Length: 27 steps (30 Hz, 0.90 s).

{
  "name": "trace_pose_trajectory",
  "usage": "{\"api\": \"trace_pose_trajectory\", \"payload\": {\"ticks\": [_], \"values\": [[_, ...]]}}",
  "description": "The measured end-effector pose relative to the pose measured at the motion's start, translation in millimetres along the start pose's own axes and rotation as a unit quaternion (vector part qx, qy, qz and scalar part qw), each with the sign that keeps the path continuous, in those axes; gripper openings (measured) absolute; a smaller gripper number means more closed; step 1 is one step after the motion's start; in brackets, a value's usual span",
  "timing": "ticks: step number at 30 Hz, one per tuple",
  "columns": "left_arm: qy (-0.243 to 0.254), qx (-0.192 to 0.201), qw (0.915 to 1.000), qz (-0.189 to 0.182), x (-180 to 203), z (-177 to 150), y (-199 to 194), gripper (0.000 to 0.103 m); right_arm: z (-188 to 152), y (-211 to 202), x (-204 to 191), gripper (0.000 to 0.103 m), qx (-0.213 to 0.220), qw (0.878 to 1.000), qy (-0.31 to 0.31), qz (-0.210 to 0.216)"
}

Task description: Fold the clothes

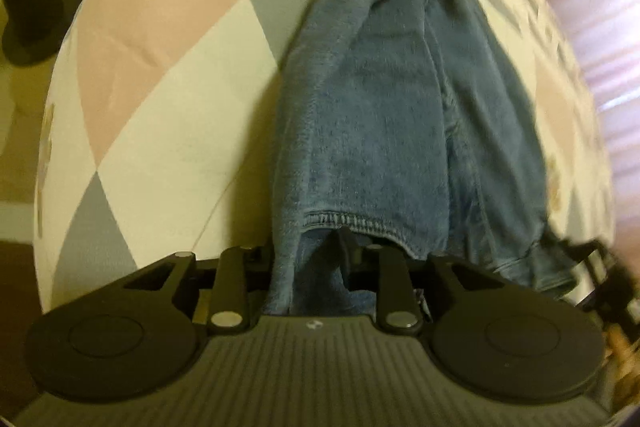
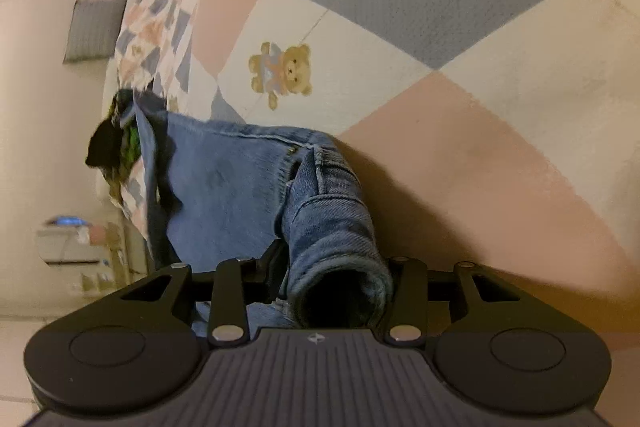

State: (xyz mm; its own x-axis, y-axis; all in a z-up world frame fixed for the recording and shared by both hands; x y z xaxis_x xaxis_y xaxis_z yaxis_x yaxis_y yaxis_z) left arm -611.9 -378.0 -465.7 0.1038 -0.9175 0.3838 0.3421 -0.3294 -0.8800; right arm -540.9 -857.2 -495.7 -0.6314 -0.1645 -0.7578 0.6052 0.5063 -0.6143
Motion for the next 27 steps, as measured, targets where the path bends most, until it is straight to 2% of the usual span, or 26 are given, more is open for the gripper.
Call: {"api": "trace_pose_trajectory", "payload": {"ticks": [1,3,4,5,7,9,10,11,13,15,16,17,20,23,24,27], "values": [[-0.004,-0.002,1.0,-0.002,-1,0,2,0.021,1,2,-1,0.044,-0.004,1.0,0.013,0.004],[-0.028,0.001,0.9994,-0.019,-8,0,0,0.021,3,0,0,0.053,-0.014,0.999,0.033,0.02],[-0.046,0.004,0.9984,-0.032,-13,-1,-1,0.022,3,-6,-1,0.071,-0.014,0.999,0.035,0.031],[-0.063,0.005,0.997,-0.044,-19,-2,-2,0.023,3,-12,-1,0.078,-0.012,0.998,0.034,0.044],[-0.083,0.008,0.9946,-0.062,-24,-7,-1,0.023,5,-29,0,0.084,0.005,0.997,0.024,0.067],[-0.087,0.01,0.9938,-0.069,-28,-8,3,0.023,9,-33,2,0.084,0.021,0.997,0.028,0.063],[-0.086,0.009,0.9938,-0.069,-28,-8,6,0.023,13,-27,3,0.078,0.016,0.998,0.029,0.053],[-0.084,0.009,0.994,-0.069,-27,-8,10,0.023,16,-20,3,0.06,0.008,0.999,0.029,0.044],[-0.078,0.007,0.9948,-0.066,-23,-11,15,0.02,17,-3,0,0.041,-0.015,1.0,0.014,0.008],[-0.071,0.002,0.9955,-0.063,-20,-8,17,0.003,12,4,-5,0.027,-0.022,1.0,-0.016,-0.006],[-0.066,0.0,0.9959,-0.062,-19,-7,16,0.002,10,7,-9,0.013,-0.023,0.999,-0.031,-0.013],[-0.059,-0.002,0.9963,-0.063,-17,-6,13,0.001,7,4,-10,0.011,-0.025,0.999,-0.035,-0.012],[0.006,-0.004,0.9958,-0.091,3,-5,-22,0.001,-2,-21,-22,0.009,-0.041,0.998,-0.048,0.009],[0.073,-0.036,0.9881,-0.131,36,-23,-63,0.001,-19,-76,-51,0.009,-0.074,0.993,-0.083,0.027],[0.084,-0.053,0.9853,-0.139,44,-33,-73,0.001,-24,-98,-57,0.009,-0.08,0.993,-0.088,0.022],[0.047,-0.121,0.9771,-0.169,50,-68,-77,0.001,-23,-158,-48,0.009,-0.075,0.996,-0.037,-0.043]]}}
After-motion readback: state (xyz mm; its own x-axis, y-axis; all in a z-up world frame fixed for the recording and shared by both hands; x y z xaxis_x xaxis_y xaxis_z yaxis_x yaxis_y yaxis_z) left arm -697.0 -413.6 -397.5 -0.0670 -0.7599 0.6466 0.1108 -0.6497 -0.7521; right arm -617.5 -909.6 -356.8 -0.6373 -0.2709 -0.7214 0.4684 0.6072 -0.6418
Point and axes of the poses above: each gripper's, at about its wrist camera, not at the fingertips, and y roughly the way its jaws point, x to its right, z to its top, the point moved 1 cm from there along y, roughly the way its jaws point, and after that the axes turned 11 degrees about y, right-handed, at the moved point
